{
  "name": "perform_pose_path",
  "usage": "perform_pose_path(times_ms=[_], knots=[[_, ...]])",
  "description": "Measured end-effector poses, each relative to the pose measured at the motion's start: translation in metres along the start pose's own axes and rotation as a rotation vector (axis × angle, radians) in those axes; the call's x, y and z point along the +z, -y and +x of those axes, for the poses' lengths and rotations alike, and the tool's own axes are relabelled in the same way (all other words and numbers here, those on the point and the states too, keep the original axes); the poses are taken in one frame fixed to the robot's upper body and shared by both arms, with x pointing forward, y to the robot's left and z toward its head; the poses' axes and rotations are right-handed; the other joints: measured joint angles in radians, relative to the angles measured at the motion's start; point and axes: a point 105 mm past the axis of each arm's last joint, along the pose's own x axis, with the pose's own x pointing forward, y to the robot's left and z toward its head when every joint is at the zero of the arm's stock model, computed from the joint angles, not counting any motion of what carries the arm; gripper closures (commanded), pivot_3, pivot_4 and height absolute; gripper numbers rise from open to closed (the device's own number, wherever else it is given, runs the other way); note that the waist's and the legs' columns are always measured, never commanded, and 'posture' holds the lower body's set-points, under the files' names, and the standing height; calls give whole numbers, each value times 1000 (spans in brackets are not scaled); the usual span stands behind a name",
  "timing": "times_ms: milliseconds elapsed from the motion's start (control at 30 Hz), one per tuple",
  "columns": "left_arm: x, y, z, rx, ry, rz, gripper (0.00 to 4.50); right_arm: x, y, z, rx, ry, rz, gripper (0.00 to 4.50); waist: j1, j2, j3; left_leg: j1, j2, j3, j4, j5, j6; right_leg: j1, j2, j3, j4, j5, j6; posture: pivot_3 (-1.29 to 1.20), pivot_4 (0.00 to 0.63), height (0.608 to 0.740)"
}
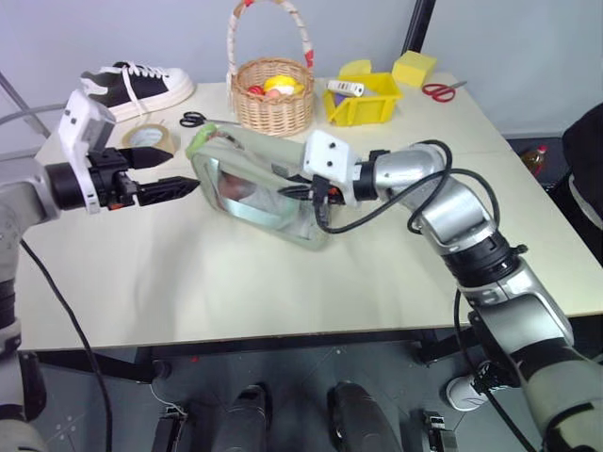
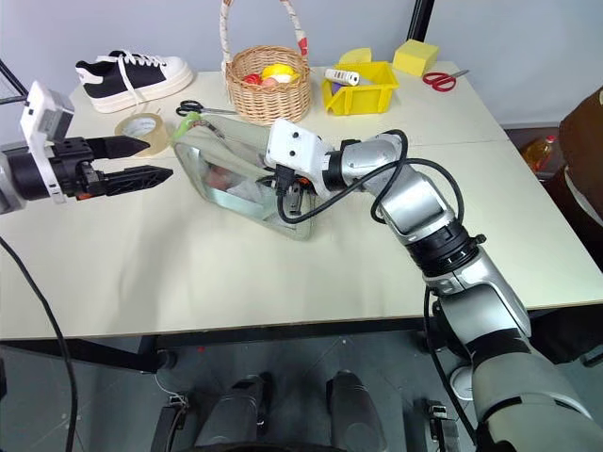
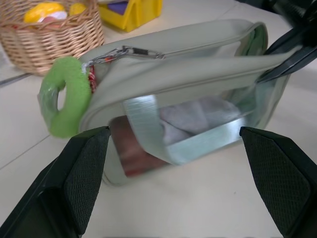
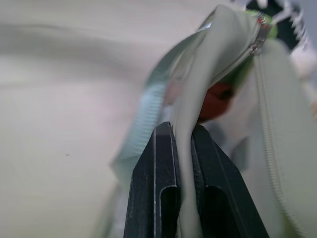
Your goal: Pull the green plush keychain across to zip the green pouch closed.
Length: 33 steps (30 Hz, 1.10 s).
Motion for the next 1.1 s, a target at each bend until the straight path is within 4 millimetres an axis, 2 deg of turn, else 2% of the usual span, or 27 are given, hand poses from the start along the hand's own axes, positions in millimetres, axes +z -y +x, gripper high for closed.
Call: perform_pose_path(times_ms=[233, 433, 533, 567, 600, 733, 1000, 1100], knots=[[1, -2, -2, 14, 3, -2, 0, -28, 1, -14, 62, -1, -122, 4479, 1, 0, 0, 1, 0, 0, 1, 0, 0, 1, 0, 0, 0, 0, 0, 0, 150, 740], [2, 0, -2, 6, 7, 2, 0, -30, 2, -16, 65, 15, -109, 4479, 1, 0, 0, 1, 0, -1, 1, 0, -1, 1, 0, 0, 0, 0, 0, 0, 150, 740], [2, 0, -1, 4, 8, 5, 0, -31, -1, -14, 57, 8, -40, 4479, 0, 0, 0, 1, 0, -1, 1, 0, -1, 1, 0, 0, 1, 0, 0, 0, 150, 740], [2, 0, -1, 3, 7, 7, 0, -31, 0, -13, 48, 6, 1, 3692, -1, 0, 0, 1, 0, -1, 1, 0, -1, 1, 0, 0, 2, 0, 0, 0, 150, 740], [2, 0, 0, 1, 5, 8, 0, -30, 0, -12, 43, 6, 30, 3400, -2, 0, 0, 2, 0, -1, 1, 1, -1, 1, 1, 0, 2, 0, 0, 0, 150, 740], [2, 0, 0, -1, 6, 13, 0, -26, -3, -13, 47, 7, 133, 1311, 1, 0, 0, 1, 0, -1, 1, 1, -1, 1, 1, 0, 2, 0, 0, 0, 150, 740], [0, -9, -7, 35, -4, 0, 0, -13, 18, -59, -38, -19, 194, 1311, 4, 0, 0, 1, 0, -1, 1, 1, -1, 1, 0, 0, 2, 0, 0, 0, 150, 740], [-1, -15, -13, 61, -11, -6, 0, -10, 15, -65, -46, -17, 205, 1311, -2, 0, 0, 2, 0, 0, 0, 1, -1, 1, 0, 0, 2, 0, 0, 0, 150, 740]])
